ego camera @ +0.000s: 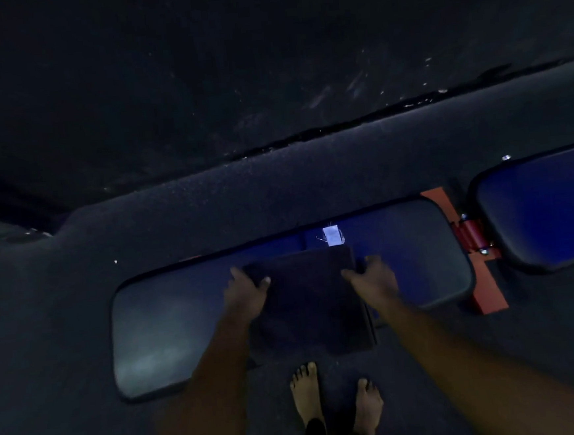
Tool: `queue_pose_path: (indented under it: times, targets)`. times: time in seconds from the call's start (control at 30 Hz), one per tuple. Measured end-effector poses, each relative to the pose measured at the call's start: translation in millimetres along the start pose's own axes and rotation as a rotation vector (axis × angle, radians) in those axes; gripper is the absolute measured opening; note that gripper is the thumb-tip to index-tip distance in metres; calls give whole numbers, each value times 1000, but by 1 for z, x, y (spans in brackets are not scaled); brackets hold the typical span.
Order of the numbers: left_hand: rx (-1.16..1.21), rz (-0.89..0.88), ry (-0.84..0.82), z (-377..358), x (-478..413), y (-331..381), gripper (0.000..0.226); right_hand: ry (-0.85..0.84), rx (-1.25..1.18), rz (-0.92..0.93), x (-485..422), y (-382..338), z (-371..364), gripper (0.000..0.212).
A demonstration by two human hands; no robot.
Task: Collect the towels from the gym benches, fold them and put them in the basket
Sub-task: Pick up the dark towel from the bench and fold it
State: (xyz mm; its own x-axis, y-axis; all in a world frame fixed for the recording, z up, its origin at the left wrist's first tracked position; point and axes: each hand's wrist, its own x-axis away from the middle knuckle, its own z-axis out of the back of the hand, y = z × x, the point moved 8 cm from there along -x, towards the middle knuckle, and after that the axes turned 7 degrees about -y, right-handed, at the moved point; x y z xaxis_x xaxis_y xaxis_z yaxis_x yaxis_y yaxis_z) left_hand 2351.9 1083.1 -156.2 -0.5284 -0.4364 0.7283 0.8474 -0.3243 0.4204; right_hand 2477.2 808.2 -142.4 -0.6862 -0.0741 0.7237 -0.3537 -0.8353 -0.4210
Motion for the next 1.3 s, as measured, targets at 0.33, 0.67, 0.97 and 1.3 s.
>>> queue_pose_path:
  times: [0.33, 0.67, 0.97, 1.3]
  targets:
    - [-164, -98, -151, -8, -6, 1, 64, -205, -212, -77, 10, -24, -29, 51]
    - [117, -292, 113, 145, 143, 64, 39, -170, -373, 172, 136, -152, 55, 36]
    - [550, -230, 478, 224, 351, -29, 39, -376, -232, 566, 316, -247, 31, 16]
    - [797, -10, 1013, 170, 659, -291, 33, -784, 156, 947, 587, -213, -176, 39]
